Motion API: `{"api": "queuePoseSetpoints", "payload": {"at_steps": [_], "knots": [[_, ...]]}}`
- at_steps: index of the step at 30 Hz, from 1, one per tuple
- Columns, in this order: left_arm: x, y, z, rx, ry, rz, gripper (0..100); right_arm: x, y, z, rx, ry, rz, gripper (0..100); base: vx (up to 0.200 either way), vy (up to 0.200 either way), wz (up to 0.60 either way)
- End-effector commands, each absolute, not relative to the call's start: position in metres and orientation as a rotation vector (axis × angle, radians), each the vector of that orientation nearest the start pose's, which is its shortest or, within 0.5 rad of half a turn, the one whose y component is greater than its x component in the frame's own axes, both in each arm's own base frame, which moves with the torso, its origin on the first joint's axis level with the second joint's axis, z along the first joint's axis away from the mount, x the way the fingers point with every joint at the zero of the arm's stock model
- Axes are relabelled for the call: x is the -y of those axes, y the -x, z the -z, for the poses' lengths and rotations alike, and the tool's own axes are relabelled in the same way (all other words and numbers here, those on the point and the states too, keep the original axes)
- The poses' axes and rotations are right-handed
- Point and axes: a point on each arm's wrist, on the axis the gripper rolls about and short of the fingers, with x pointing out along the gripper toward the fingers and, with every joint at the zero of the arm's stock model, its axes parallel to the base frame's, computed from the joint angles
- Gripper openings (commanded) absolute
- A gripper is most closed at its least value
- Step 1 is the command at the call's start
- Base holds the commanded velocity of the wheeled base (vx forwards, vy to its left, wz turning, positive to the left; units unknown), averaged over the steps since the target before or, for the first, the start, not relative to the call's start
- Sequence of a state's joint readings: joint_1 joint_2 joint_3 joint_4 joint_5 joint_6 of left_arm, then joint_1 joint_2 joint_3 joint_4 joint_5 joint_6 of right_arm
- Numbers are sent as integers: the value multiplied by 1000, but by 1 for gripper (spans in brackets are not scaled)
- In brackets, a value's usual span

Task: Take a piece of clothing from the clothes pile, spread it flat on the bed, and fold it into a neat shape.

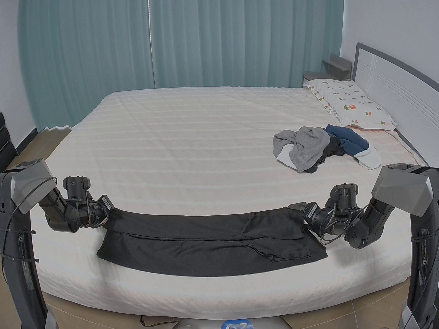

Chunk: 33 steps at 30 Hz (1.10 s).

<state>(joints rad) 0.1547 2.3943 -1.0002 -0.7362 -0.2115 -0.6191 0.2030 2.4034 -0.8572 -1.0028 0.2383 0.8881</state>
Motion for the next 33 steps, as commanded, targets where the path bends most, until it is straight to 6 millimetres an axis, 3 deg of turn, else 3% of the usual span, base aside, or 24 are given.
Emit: {"api": "queuePoseSetpoints", "payload": {"at_steps": [1,31,32,33], "knots": [[-57,-402,18,-649,717,-148,0,-84,-380,28,-709,-850,-154,0,0,0,0],[-57,-403,16,-643,720,-140,0,-65,-379,30,-700,-845,-106,0,0,0,0],[-57,-403,16,-643,720,-140,100,-65,-379,30,-700,-845,-106,0,0,0,0],[-57,-403,15,-643,723,-141,100,-66,-379,32,-704,-846,-106,0,0,0,0]]}}
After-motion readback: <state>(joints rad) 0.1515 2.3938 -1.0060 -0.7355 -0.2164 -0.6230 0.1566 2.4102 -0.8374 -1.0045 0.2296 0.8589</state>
